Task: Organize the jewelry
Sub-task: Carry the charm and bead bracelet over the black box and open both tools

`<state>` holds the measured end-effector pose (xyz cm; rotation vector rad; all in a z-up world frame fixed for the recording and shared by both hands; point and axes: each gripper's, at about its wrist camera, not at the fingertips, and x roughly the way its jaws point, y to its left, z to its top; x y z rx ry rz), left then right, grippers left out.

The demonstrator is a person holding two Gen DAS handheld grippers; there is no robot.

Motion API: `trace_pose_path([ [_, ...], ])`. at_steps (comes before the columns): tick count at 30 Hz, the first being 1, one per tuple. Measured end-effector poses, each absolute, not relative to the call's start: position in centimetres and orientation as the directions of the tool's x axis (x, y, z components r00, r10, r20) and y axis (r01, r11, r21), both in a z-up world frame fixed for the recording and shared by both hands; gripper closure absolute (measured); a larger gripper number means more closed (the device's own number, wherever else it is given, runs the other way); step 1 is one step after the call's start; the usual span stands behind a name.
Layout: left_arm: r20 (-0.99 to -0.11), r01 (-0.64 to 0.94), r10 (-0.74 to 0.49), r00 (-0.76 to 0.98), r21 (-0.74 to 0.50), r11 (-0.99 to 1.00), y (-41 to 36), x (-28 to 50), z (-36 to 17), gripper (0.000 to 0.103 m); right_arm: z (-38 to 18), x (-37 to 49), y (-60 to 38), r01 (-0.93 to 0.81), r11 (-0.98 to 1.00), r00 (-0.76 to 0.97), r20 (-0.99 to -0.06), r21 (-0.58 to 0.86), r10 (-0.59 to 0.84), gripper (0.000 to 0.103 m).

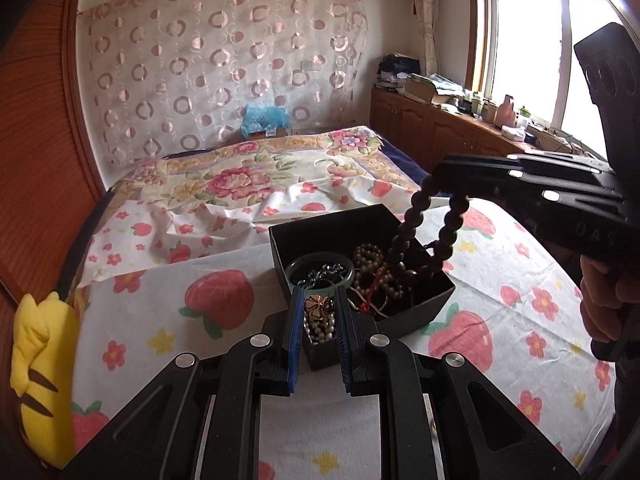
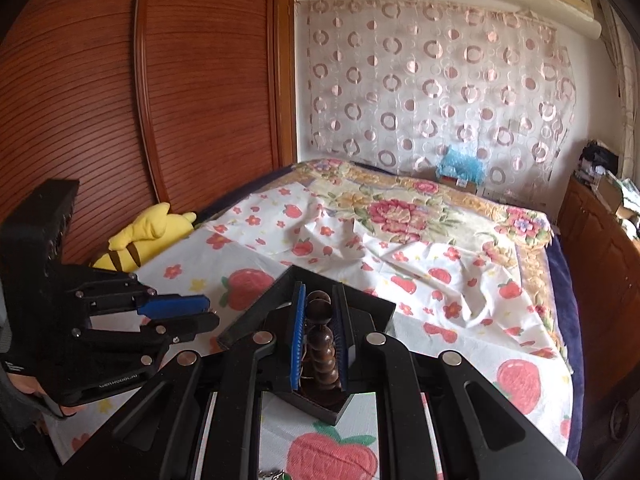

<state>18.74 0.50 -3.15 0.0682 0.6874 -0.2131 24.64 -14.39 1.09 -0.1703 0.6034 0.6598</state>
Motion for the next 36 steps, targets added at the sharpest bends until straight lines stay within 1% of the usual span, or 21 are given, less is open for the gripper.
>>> trace_pose_path([
  [3,-0.643,0.223,-0.176,0.746,-0.008,0.975,0.4,19.5,-3.4,0.089,0.2,25.3,-14.4,-0.613,0.788,0.615,-0.593,0.053,0.519,0.088],
  [10,-0.65,0.238,-0.183,0.738,-0.003,0.971,-0.3,20.8,-3.8,0.089,-0.6,25.9,-15.5,-0.59,0.806,0.625,-0.6,0.056,0.499,0.088],
  [33,-0.63,0.268,-0.202,0.75,0.009,0.963,-1.9,22.7,-2.5,0.089,-4.4,23.2,-18.7,-0.555,0.83,0.602,-0.66,0.058,0.449,0.088],
  [35,-0.631,0.27,-0.203,0.748,0.01,0.963,-2.1,22.8,-2.5,0.087,-4.7,23.0,-18.9,-0.555,0.83,0.598,-0.664,0.061,0.449,0.088],
  [36,-0.632,0.27,-0.202,0.748,0.012,0.963,-2.1,22.8,-2.5,0.085,-4.8,22.9,-18.9,-0.554,0.83,0.596,-0.667,0.062,0.448,0.088],
])
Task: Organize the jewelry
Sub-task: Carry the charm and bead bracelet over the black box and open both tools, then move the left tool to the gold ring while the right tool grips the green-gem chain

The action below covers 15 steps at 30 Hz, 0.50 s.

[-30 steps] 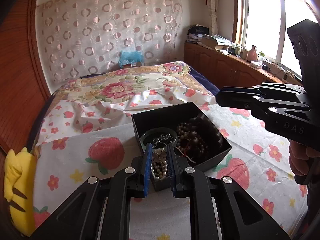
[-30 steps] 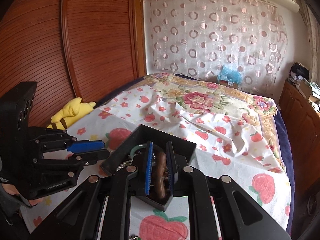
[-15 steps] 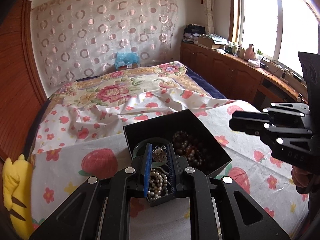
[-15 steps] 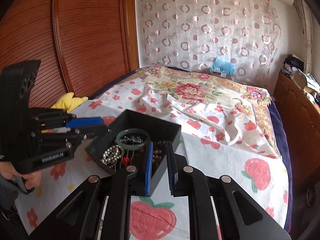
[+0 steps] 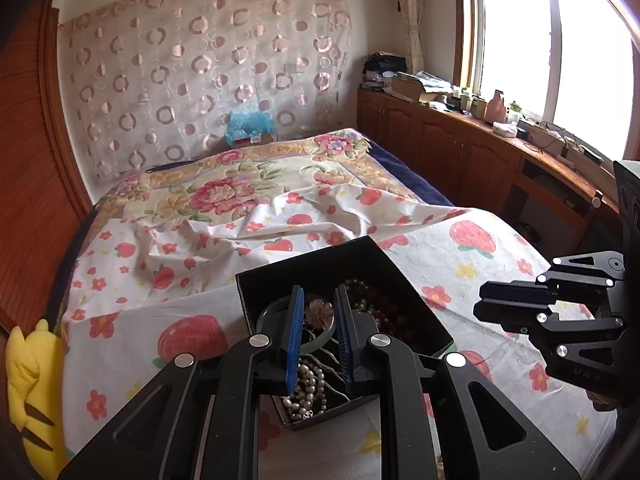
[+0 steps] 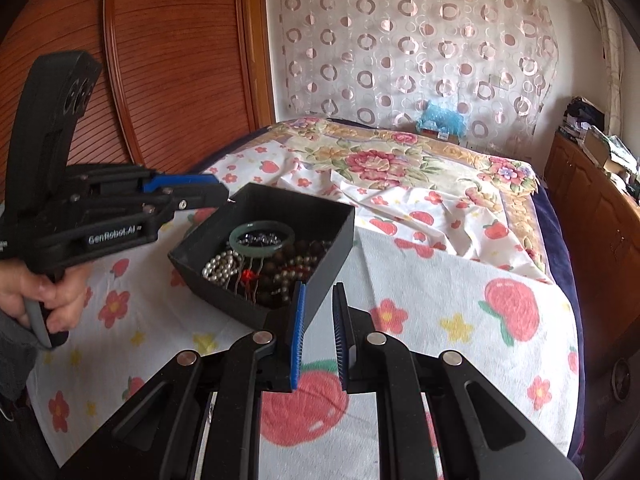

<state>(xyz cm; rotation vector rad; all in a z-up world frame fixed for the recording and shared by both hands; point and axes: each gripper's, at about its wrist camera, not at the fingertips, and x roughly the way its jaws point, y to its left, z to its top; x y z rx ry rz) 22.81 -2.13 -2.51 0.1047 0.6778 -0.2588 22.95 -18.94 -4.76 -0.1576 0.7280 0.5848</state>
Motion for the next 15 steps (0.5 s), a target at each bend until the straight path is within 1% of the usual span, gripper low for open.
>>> trace_pose_path([
  [2,-0.63,0.271,-0.2,0.75,0.017,0.962,-2.3,22.6,-2.6,0.064,-5.2,22.6,-19.1,-0.554,0.83,0.588,-0.673,0.067,0.448,0.088],
  [3,-0.625,0.272,-0.201,0.754,0.018,0.962,-2.3,22.5,-2.6,0.062,-5.4,22.5,-19.1,-0.554,0.83,0.586,-0.676,0.069,0.447,0.088],
  [8,-0.629,0.273,-0.205,0.75,0.011,0.962,-2.3,22.2,-2.8,0.061,-6.3,22.1,-19.2,-0.553,0.83,0.572,-0.691,0.074,0.443,0.088],
  [9,-0.63,0.272,-0.206,0.749,0.01,0.962,-2.2,22.0,-2.9,0.06,-6.5,21.9,-19.3,-0.552,0.83,0.569,-0.694,0.077,0.442,0.088],
  [11,-0.629,0.271,-0.206,0.75,0.008,0.962,-2.1,21.7,-2.9,0.055,-6.9,21.5,-19.4,-0.553,0.829,0.563,-0.697,0.081,0.443,0.088],
  [15,-0.63,0.276,-0.206,0.749,0.014,0.961,-2.1,21.4,-2.9,0.054,-7.6,20.9,-19.3,-0.555,0.828,0.55,-0.709,0.084,0.441,0.088],
])
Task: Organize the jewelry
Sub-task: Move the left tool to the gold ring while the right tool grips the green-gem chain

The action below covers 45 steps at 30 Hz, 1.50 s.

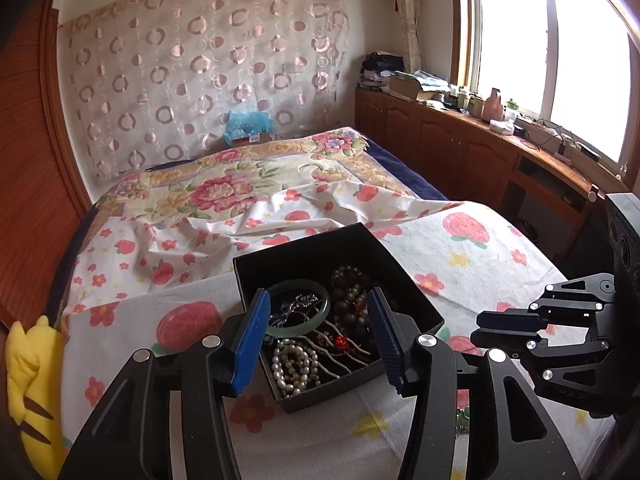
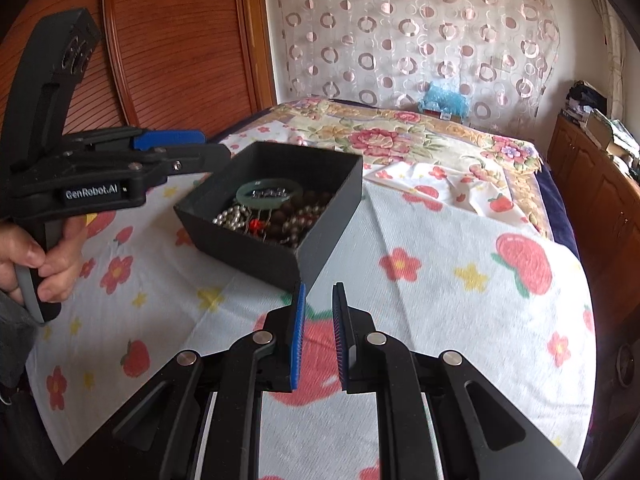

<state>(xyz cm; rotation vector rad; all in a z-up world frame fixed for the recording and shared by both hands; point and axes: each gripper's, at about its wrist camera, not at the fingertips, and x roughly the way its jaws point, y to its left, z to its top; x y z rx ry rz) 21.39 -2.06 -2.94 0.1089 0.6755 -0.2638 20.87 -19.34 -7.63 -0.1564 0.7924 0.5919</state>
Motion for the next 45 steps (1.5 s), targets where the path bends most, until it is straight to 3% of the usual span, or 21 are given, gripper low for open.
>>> trace_pose_path([
  [12,-0.638,0.282,-0.209,0.741,0.013,0.959,-2.0,20.1,-3.5,0.043,-9.5,18.5,-18.7,-0.578,0.811,0.5,-0.745,0.092,0.441,0.088],
  [17,-0.649,0.291,-0.216,0.73,0.008,0.957,-1.8,18.5,-4.4,0.034,-9.9,17.5,-18.3,-0.593,0.799,0.48,-0.755,0.096,0.447,0.088],
  [19,-0.658,0.293,-0.216,0.722,0.007,0.956,-1.7,17.9,-5.1,0.031,-10.0,17.3,-18.2,-0.6,0.794,0.472,-0.758,0.098,0.45,0.081],
  [30,-0.719,0.282,-0.204,0.664,-0.012,0.959,-0.3,16.3,-8.0,0.03,-10.8,16.7,-16.6,-0.639,0.769,0.444,-0.797,0.037,0.408,0.078],
  [33,-0.727,0.286,-0.21,0.654,-0.02,0.958,-0.3,16.2,-8.3,0.03,-10.6,16.8,-16.6,-0.641,0.768,0.451,-0.801,0.015,0.393,0.09],
  [45,-0.761,0.357,-0.254,0.597,-0.032,0.934,-2.9,15.2,-9.6,0.03,-9.8,17.7,-21.6,-0.547,0.837,0.529,-0.779,-0.009,0.337,0.09],
])
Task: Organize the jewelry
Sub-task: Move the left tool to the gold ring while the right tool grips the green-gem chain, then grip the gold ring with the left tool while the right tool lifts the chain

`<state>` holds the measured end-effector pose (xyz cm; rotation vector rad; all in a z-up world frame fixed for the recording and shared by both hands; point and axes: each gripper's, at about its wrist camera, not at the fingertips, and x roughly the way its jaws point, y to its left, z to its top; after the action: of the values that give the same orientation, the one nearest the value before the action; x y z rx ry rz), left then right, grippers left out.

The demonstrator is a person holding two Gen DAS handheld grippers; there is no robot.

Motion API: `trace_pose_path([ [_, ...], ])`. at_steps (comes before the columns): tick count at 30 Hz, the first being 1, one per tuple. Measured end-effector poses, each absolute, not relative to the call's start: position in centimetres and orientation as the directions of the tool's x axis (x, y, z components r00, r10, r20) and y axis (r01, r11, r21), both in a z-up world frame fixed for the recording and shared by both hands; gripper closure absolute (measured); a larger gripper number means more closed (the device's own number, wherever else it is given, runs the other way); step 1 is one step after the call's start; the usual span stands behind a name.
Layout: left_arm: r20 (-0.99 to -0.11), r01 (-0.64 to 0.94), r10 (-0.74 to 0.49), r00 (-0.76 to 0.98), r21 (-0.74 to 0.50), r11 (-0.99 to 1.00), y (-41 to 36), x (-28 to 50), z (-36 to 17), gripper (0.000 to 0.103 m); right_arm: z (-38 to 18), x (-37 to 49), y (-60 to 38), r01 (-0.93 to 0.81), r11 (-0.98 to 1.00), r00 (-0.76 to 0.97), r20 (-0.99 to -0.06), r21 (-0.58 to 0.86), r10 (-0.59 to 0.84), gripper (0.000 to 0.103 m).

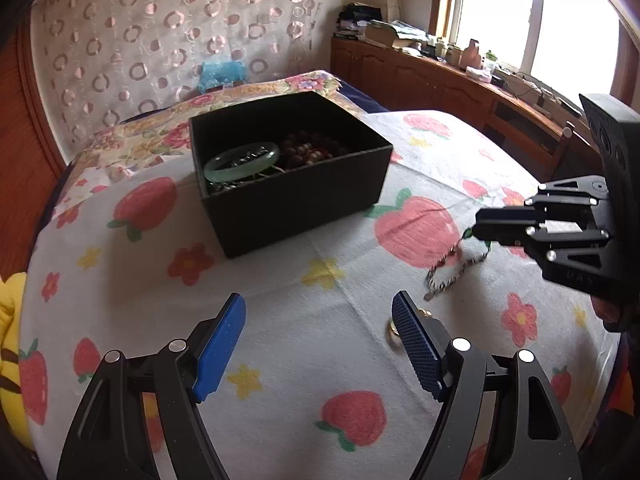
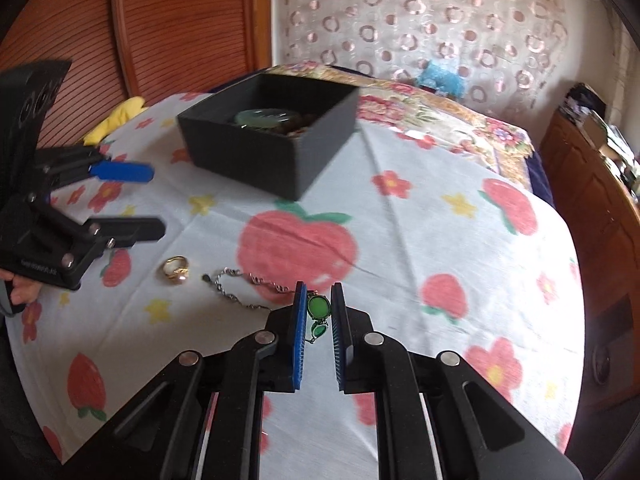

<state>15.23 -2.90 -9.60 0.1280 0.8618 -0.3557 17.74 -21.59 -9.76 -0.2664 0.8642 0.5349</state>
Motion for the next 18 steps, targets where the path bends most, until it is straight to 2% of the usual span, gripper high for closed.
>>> trace_pose_path([
  [9,-0.771,0.397,-0.283,0.571,-0.043,0.917,-5.2,14.0,-10.0,0.033,-9.8,16.3,-23.6,-0.522,0.853,0.549,-0.757,0.02,0.353,0.09],
  [14,-0.779,0.411,-0.278,0.562,-0.029,0.911,-6.5,13.5,-10.4,0.052,-9.8,15.1,-23.8,-0.52,0.853,0.554,-0.747,0.035,0.368,0.09],
  [18,-0.781,0.414,-0.266,0.565,-0.01,0.91,-7.2,13.2,-10.5,0.054,-9.2,14.2,-24.1,-0.52,0.853,0.568,-0.728,0.044,0.383,0.09],
])
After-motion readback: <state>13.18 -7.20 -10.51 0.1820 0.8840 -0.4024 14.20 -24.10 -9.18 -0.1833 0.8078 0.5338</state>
